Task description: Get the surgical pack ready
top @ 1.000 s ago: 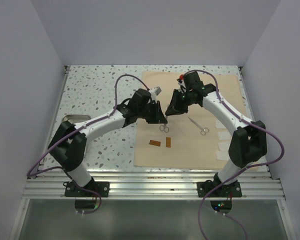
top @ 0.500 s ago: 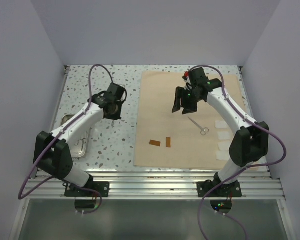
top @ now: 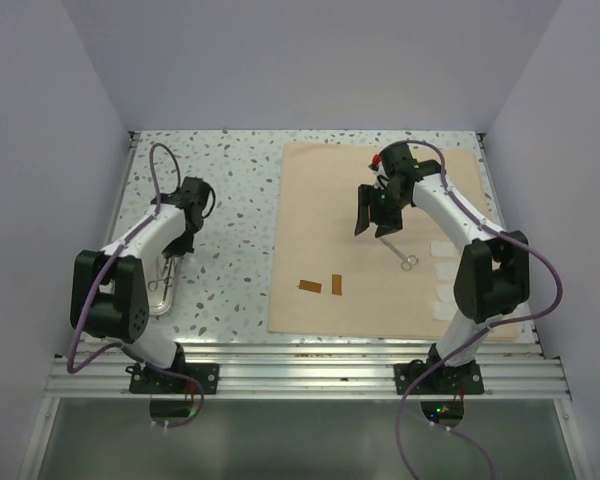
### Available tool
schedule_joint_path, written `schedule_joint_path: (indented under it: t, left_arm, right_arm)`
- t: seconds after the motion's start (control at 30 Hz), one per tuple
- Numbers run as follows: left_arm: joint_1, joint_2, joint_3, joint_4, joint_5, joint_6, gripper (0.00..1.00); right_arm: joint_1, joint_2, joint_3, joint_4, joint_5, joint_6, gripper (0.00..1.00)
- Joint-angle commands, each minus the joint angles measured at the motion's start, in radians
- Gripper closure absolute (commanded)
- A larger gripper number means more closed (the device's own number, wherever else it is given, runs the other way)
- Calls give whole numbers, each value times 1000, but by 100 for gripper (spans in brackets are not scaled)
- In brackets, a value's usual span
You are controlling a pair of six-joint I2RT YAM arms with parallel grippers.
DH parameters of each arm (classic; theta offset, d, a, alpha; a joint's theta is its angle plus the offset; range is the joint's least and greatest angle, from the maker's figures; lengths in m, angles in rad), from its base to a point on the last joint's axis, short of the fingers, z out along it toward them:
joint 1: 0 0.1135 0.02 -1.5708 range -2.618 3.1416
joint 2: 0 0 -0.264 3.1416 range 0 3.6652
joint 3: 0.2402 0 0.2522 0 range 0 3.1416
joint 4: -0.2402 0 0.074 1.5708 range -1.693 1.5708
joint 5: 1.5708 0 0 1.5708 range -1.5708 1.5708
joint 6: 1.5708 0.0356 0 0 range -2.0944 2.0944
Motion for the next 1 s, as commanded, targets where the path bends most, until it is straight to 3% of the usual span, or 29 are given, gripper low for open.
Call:
schedule_joint_path:
  t: [0.0, 0.2, 0.3, 0.33, 0.5, 0.6, 0.7, 0.97]
  left_arm:
    - [37, 62, -22, 67, -97, -33, 96]
    - [73, 151, -43, 113, -102, -84, 87]
    - [76, 166, -31, 114, -102, -101, 70]
    - [76, 164, -29, 114, -104, -108, 59]
    - [79, 122, -19, 108, -70, -179, 38]
    - [79, 74, -5, 81, -22, -231, 34]
    - [74, -4, 0, 71, 59, -288, 24]
    - [24, -139, 29, 10, 117, -363, 22]
  right_arm:
    - [-27, 28, 33, -12, 17, -33, 41]
    - [-76, 91, 58, -22, 76, -43, 40]
    - [-90, 140, 81, -56, 156, -69, 38]
    - [-93, 168, 91, -65, 178, -79, 36]
    - [-110, 206, 93, -72, 259, -145, 28]
    - [-113, 223, 61, -42, 261, -184, 28]
    - [-115, 237, 30, -6, 239, -204, 30]
    - [-115, 277, 12, 53, 230, -217, 40]
